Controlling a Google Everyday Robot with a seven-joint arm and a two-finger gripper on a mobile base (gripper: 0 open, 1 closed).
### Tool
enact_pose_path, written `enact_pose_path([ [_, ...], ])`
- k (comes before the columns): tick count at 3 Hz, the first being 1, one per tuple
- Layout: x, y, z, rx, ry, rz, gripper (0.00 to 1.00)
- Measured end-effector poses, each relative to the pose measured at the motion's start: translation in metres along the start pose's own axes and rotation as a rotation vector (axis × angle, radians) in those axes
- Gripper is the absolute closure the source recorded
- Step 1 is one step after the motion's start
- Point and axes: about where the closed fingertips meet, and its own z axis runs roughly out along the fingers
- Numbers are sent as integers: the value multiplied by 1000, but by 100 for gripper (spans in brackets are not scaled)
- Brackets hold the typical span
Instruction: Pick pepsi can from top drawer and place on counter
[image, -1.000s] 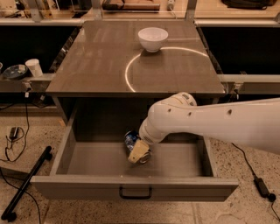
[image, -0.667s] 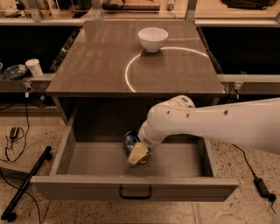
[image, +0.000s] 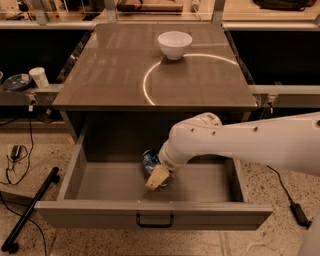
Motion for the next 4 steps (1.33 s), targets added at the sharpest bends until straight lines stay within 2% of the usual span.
enact_pose_path([
  [1,-12,7,4,-33,-21,-36,0],
  [2,-36,23,14,-92,-65,-109,0],
  [3,-36,23,14,-92,-65,-109,0],
  [4,-36,23,14,-92,-65,-109,19],
])
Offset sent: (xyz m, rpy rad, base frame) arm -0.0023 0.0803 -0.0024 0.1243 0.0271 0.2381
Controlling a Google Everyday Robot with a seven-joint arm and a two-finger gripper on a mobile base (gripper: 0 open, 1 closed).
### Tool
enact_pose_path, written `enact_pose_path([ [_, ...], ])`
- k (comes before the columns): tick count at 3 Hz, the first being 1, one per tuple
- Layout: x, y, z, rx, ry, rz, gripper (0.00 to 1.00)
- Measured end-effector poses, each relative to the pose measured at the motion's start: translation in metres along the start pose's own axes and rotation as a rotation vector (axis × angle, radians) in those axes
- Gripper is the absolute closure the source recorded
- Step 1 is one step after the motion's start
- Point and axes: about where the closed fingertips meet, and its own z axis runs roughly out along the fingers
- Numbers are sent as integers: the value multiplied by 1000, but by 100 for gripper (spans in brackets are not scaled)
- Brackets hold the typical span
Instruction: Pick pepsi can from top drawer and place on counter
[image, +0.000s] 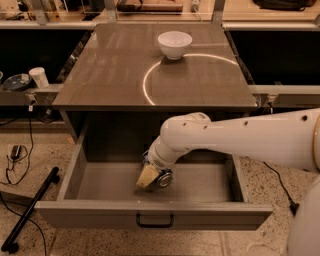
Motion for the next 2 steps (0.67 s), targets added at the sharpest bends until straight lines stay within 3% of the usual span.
enact_pose_path([
  [1,0,0,0,0,0,0,50],
  [2,0,0,0,0,0,0,73],
])
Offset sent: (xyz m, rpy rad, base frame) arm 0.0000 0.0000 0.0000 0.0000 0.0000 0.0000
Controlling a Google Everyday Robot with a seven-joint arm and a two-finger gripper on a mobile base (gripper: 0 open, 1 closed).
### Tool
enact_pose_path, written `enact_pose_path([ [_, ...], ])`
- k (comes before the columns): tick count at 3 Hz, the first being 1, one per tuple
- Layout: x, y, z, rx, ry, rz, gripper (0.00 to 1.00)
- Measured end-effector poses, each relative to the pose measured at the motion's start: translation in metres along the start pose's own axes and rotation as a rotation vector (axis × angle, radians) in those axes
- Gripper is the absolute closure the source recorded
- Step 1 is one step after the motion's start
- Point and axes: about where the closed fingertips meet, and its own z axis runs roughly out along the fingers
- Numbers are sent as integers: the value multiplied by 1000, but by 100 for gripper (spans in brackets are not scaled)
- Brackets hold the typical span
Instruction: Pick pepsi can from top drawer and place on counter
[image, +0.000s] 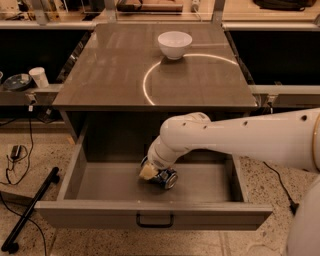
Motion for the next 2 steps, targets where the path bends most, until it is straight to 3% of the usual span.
enact_pose_path([
  [1,0,0,0,0,0,0,100],
  [2,-7,-2,-8,3,10,-8,100],
])
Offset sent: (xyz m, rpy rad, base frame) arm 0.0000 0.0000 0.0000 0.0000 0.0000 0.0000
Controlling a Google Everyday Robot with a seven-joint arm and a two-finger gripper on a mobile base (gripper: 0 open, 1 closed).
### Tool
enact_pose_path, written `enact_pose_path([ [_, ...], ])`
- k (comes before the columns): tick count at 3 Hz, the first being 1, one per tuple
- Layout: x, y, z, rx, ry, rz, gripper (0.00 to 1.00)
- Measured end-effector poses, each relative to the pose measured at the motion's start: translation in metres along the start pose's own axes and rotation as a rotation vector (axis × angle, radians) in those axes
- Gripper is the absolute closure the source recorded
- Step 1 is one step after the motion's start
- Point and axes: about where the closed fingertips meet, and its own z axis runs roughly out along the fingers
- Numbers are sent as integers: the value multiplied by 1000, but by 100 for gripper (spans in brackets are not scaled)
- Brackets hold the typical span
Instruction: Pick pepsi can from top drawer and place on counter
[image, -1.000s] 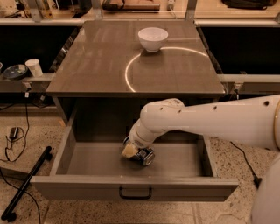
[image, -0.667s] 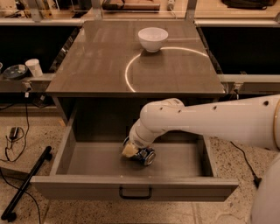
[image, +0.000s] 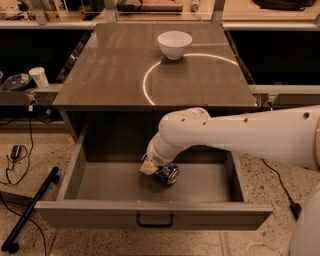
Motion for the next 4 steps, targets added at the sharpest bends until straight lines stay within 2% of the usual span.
enact_pose_path([
  [2,-19,-10,-30,40,13,-5,100],
  [3,-32,-17,-55,80,16,-20,100],
  [4,-32,-16,-56,80,16,-20,100],
])
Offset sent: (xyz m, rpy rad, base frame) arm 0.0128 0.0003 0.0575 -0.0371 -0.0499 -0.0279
